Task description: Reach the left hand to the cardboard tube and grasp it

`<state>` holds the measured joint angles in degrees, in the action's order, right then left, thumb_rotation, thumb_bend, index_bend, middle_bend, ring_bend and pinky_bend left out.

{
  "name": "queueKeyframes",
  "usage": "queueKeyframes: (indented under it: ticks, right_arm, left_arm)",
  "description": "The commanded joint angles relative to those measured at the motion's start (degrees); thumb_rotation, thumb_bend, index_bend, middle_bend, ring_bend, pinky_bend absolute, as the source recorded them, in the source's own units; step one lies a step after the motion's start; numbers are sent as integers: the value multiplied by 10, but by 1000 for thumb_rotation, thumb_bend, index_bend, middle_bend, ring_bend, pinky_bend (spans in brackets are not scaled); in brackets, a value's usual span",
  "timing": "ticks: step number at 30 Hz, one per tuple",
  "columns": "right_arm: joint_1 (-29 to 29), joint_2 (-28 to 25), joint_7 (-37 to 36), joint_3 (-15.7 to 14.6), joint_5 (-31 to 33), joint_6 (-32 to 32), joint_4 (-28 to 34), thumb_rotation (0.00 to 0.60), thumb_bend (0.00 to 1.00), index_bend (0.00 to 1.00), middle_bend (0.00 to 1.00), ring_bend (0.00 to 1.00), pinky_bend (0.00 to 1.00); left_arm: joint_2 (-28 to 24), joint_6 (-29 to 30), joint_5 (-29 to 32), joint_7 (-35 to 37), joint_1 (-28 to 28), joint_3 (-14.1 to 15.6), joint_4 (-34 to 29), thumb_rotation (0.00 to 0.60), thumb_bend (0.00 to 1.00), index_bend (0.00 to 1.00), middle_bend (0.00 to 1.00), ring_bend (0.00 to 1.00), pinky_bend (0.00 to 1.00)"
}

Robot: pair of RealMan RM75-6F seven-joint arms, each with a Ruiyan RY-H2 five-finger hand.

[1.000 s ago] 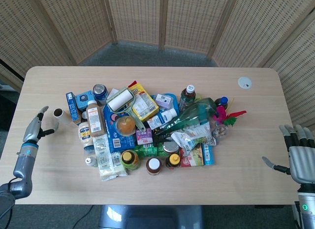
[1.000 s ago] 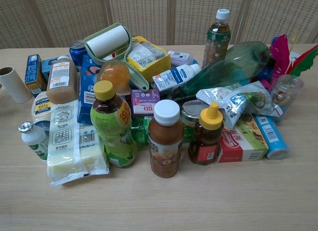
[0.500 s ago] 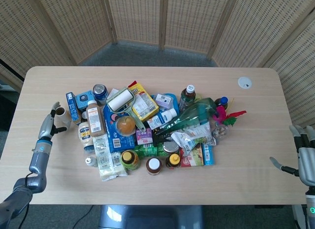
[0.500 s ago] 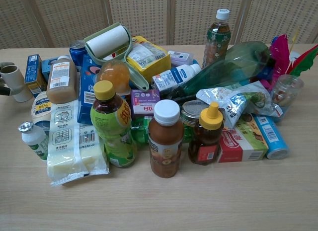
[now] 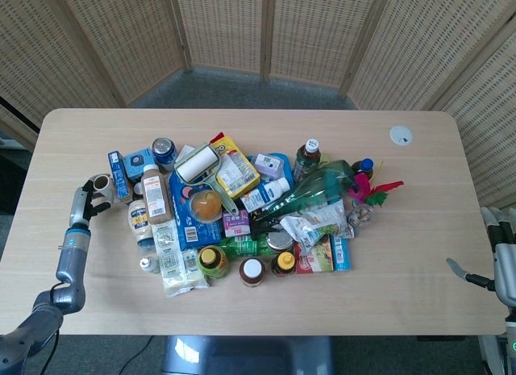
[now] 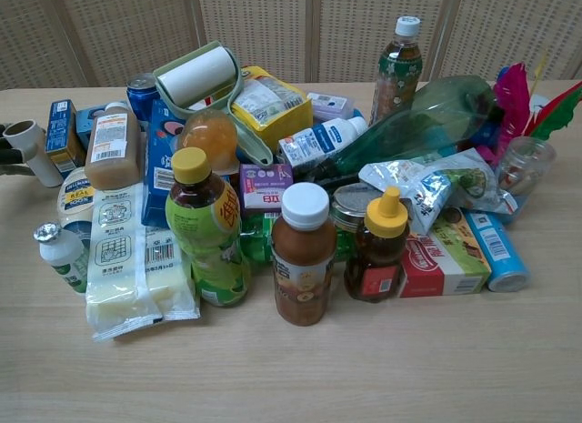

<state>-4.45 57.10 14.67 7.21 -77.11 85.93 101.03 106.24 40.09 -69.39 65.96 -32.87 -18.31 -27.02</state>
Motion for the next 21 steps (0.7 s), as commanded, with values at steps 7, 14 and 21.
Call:
queueKeyframes:
  ticks: [7, 14, 21]
  right_arm:
    - [-6, 9, -1, 1, -1, -8, -7, 340, 176, 60, 133, 0, 0]
    - [-15, 20, -8, 0, -5, -21, -16, 347, 178, 58, 133, 0, 0]
    - [-22, 36, -26, -3, -14, -30, -30, 346, 177, 59, 133, 0, 0]
  left_arm:
    - [-74, 56, -31, 49, 42, 12, -92, 600, 597, 382, 460, 578, 349]
    - [-186, 118, -53, 33, 85, 22, -245, 600, 593, 372, 457, 578, 347]
    - [-308, 157, -60, 0, 105, 4, -429, 600, 585, 350, 452, 575, 337]
